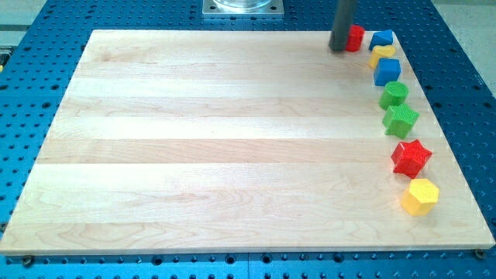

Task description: Place the red circle above the triangle

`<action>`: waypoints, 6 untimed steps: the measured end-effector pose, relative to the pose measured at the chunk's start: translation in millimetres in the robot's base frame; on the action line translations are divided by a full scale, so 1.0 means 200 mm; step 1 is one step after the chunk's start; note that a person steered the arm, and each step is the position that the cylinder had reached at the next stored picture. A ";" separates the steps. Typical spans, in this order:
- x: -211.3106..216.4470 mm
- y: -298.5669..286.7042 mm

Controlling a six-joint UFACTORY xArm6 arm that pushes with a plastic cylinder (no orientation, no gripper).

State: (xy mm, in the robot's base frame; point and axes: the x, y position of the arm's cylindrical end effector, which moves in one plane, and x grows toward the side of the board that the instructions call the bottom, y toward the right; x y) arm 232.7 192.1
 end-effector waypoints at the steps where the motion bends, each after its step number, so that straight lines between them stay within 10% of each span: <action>1: -0.08 0.02; 6: -0.15 0.06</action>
